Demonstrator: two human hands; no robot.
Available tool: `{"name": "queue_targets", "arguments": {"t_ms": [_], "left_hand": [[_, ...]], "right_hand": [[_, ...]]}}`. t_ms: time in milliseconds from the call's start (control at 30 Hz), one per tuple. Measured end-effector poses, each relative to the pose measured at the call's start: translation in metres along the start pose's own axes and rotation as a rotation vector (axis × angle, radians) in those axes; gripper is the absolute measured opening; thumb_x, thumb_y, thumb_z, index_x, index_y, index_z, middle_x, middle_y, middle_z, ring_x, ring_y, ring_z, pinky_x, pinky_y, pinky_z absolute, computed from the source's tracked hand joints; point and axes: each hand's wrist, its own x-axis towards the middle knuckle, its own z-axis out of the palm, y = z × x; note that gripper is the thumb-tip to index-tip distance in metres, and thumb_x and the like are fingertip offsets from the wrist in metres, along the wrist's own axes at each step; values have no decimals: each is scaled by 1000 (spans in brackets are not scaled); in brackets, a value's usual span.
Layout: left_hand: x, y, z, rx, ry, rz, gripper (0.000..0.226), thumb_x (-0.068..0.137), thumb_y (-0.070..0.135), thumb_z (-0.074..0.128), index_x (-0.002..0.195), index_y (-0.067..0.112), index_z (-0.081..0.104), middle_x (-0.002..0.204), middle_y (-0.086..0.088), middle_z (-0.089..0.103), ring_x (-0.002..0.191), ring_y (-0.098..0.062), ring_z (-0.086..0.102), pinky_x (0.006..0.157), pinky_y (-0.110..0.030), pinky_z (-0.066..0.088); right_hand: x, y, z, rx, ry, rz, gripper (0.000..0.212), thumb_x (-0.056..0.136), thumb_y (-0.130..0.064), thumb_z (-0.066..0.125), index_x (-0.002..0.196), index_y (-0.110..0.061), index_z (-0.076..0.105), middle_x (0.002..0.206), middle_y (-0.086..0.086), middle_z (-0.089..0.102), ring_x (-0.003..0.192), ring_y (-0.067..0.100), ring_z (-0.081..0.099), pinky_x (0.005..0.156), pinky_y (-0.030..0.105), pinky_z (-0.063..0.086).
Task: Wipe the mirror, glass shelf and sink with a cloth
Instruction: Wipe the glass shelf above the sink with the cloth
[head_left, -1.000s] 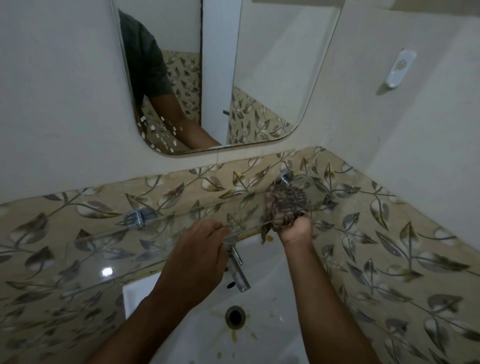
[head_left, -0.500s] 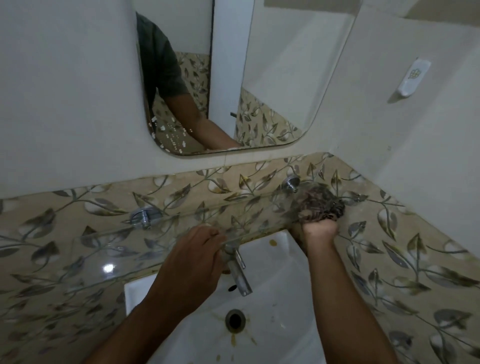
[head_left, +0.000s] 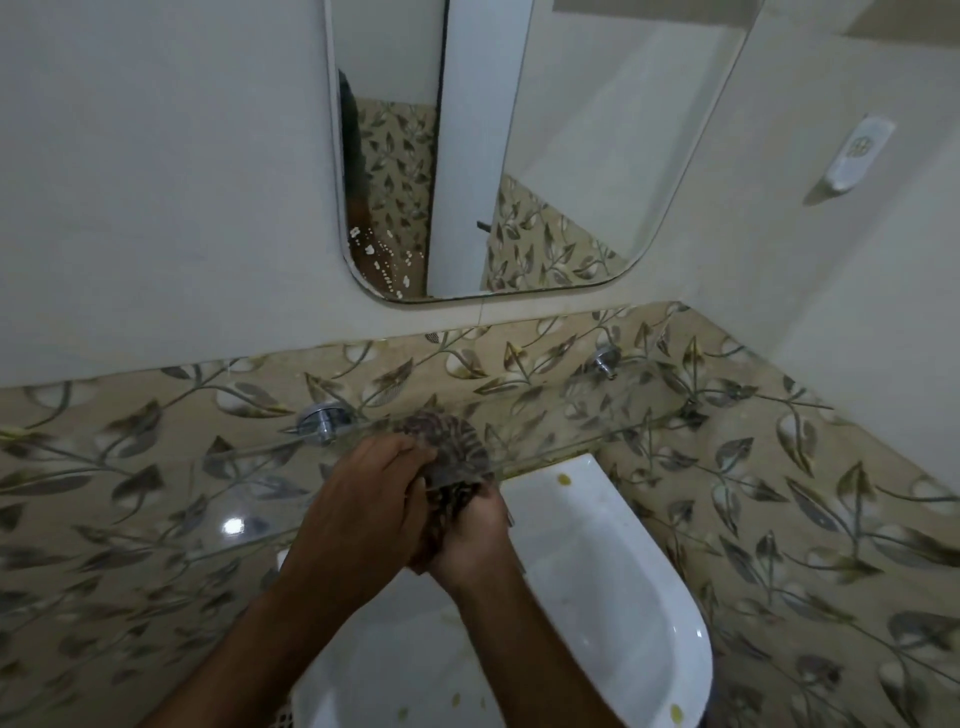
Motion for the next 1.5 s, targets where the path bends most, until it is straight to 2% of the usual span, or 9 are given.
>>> {"name": "queue_targets", "arguments": {"t_ms": [67,200,333,600,700,800,933,1267,1500], "left_hand": [[-7,-6,-8,3,1,-14,39,95,28,40,116,13,70,109,-2,66,100,-19,59,88,-35,51],[-30,-35,-34,27,22,-89,43,94,29,37,115,13,71,110,-2,68,101,-21,61,88,-35,50],[-55,-63,-54,26,96,-222,45,93,29,38,114,9,73,114,-6,68,107,-23,59,94,-24,40],[-82,-75,-84,26,146,-324,39,92,25,45,117,11,71,113,-5,65,108,-20,55,91,-31,43],[-90,-80,-88,15,134,-311,39,94,26,44,118,11,70,113,-5,65,108,-22,56,91,-35,46],[-94,-84,-89,5,129,-299,39,96,28,42,118,12,69,113,-3,65,107,-19,56,91,-34,46],[-99,-89,-92,32,147,-248,33,96,20,47,117,10,69,112,-4,65,106,-19,54,92,-24,37],[-99,-91,-100,37,223,-132,25,94,7,53,113,3,69,105,-9,66,99,-19,53,90,-26,39],[-102,-97,-109,-10,219,-223,28,94,15,50,114,8,69,108,-4,64,103,-18,54,91,-22,37]], "right_hand": [[-10,5,4,-68,74,-61,53,104,-35,34,125,2,65,120,23,68,99,35,71,88,41,56],[-11,-45,-10,-61,282,-320,44,95,-15,34,72,-8,71,68,12,67,63,23,65,53,24,56],[-10,-46,2,41,313,-304,75,106,-23,19,34,-18,41,36,0,35,29,13,34,41,13,28],[-6,93,46,30,82,9,57,107,-36,31,60,-13,56,52,4,46,38,17,45,54,21,23],[-21,107,55,-11,13,63,51,106,-36,34,106,-1,72,85,19,70,56,28,69,46,30,55],[-35,106,51,-208,55,116,50,106,-32,34,124,3,65,122,28,66,91,37,72,76,43,62],[-55,78,42,-784,160,154,60,102,-48,41,113,3,72,105,35,68,64,33,65,56,33,54],[-86,46,75,-1519,550,-666,45,88,-49,70,64,-11,70,51,6,64,49,24,65,46,33,54],[-17,31,61,-1951,492,-982,46,95,-47,49,127,-19,66,122,7,65,113,28,57,97,46,50]]}}
